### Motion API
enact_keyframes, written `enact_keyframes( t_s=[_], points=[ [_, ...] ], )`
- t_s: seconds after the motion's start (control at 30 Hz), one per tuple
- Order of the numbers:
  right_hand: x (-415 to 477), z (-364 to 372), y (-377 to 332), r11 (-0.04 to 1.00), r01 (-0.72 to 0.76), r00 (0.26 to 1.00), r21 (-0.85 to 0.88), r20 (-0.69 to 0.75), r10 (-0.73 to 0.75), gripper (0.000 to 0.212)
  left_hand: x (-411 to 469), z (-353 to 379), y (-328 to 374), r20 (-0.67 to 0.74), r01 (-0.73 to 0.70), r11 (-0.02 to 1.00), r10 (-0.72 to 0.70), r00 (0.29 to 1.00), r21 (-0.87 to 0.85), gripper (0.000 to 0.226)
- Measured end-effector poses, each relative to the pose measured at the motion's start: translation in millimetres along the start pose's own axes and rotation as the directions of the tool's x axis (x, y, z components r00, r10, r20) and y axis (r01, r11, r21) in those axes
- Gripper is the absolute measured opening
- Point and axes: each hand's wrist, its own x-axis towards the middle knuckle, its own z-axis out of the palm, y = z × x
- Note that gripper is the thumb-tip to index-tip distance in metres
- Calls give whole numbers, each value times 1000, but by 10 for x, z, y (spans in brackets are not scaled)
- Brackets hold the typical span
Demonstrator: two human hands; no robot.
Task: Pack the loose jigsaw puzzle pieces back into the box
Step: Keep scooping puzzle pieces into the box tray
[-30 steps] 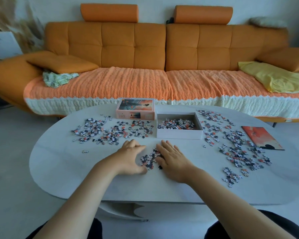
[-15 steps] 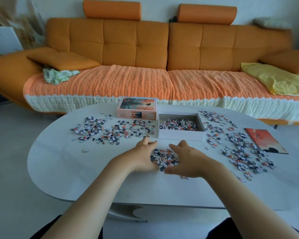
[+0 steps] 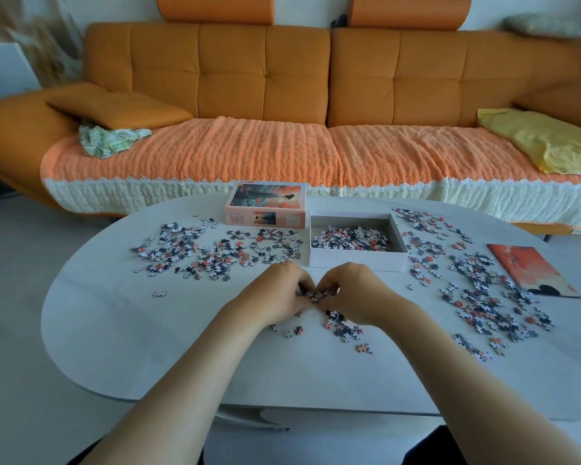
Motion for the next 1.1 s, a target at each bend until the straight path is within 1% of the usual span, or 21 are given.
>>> enact_keyframes(
  t_s=[0.13,0.2,0.3,0.4,0.47,0.53,0.57,0.63,0.7,0.77,0.83,0.87,0.93,0.97,1.03,1.07,1.1],
  points=[
    [87,-93,54,997,-14,1000,76,11,13,13,85,-52,22,-24,30,994,-32,999,-103,17],
    [135,-184,82,994,-1,1000,107,-21,3,10,157,-92,41,-61,36,984,-47,997,-172,12],
    [216,-331,110,989,27,989,148,-149,-5,8,309,-161,103,-168,8,970,-50,984,-242,6],
    [326,-430,162,985,59,946,160,-323,-4,10,511,-207,173,-279,-51,955,-33,960,-291,10],
    [415,-460,208,986,97,902,137,-430,-29,11,658,-211,204,-352,-83,960,-16,936,-266,14],
    [507,-460,267,987,130,868,90,-491,-70,12,789,-188,210,-401,-90,973,-3,916,-213,18],
    [547,-452,302,987,137,868,78,-490,-82,14,840,-169,204,-415,-94,978,7,910,-188,20],
    [614,-423,376,991,116,904,67,-420,-78,16,907,-126,189,-396,-107,985,44,917,-138,23],
    [664,-393,442,998,63,944,-19,-322,-66,19,939,-81,170,-334,-140,987,105,937,-84,24],
    [686,-376,478,994,27,958,-105,-280,-55,26,948,-53,160,-285,-167,984,144,947,-56,26],
    [688,-368,496,994,29,955,-102,-292,-58,39,953,-37,144,-264,-168,986,159,951,-11,30],
    [680,-373,492,996,30,948,-84,-314,-55,45,951,-31,132,-253,-159,986,169,953,58,33],
    [639,-374,469,997,57,929,-49,-363,-71,49,920,-29,113,-215,-124,972,166,962,197,37],
    [615,-369,451,996,85,928,-41,-360,-94,47,897,-34,109,-186,-102,972,143,972,213,40],
    [572,-344,424,991,117,953,-65,-272,-131,41,854,-27,95,-138,-64,989,82,987,131,48],
    [551,-328,426,989,116,966,-91,-220,-134,38,828,-21,87,-138,-67,995,77,987,74,51],
    [534,-321,435,988,115,971,-103,-199,-133,36,799,-10,80,-160,-90,995,95,983,36,53]
  ],
)
